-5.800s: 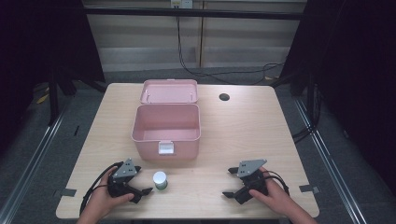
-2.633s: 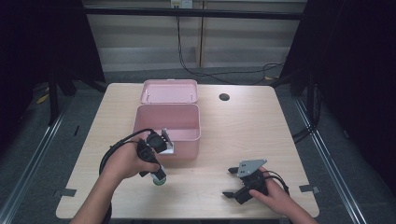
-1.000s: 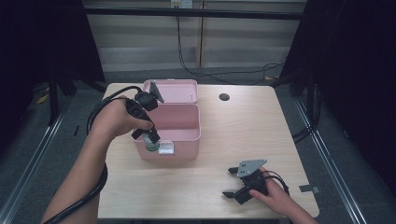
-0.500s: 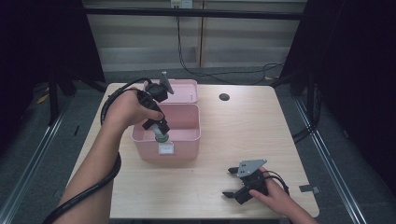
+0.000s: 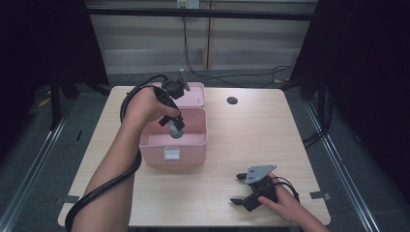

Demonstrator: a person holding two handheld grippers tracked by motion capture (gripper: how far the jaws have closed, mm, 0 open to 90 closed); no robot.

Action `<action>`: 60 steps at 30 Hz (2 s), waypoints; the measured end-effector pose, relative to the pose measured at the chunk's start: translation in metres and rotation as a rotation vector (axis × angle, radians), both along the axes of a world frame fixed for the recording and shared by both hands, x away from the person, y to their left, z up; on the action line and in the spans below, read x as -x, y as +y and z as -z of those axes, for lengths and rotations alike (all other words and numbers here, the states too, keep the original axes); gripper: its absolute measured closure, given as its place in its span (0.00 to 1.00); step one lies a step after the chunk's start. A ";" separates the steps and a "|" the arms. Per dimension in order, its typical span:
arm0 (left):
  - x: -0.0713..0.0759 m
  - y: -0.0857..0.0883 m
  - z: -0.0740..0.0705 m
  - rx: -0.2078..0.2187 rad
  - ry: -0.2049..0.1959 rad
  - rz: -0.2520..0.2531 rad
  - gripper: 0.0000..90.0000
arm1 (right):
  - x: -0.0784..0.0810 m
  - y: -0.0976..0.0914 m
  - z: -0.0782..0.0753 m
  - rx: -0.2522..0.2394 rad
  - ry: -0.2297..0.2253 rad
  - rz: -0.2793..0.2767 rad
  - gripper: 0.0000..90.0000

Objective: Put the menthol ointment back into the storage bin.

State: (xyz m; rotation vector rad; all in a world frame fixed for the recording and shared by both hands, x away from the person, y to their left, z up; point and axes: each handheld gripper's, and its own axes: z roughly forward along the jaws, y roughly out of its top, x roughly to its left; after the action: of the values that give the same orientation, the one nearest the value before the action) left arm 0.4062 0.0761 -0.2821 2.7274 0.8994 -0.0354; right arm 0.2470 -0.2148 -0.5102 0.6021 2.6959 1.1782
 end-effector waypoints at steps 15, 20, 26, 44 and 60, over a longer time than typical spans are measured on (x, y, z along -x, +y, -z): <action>-0.018 -0.014 0.020 -0.019 -0.028 0.032 0.56 | 0.000 0.000 0.000 0.000 0.001 0.001 0.14; -0.021 -0.018 0.033 -0.011 -0.019 0.035 0.56 | 0.000 0.000 0.000 0.000 0.001 0.001 0.14; -0.024 -0.024 0.045 -0.005 -0.008 0.035 0.56 | 0.000 0.000 0.000 0.001 0.001 0.003 0.14; -0.032 -0.042 0.075 -0.021 0.026 0.053 0.56 | 0.000 0.000 0.000 0.003 -0.006 0.003 0.14; -0.031 -0.058 0.098 -0.033 0.036 0.093 0.56 | 0.000 0.000 0.000 0.003 -0.006 0.003 0.14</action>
State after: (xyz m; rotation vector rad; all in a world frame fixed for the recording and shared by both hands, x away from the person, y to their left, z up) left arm 0.4376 0.0184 -0.3802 2.8064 0.7883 -0.0889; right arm 0.2470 -0.2150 -0.5100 0.6009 2.6901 1.1725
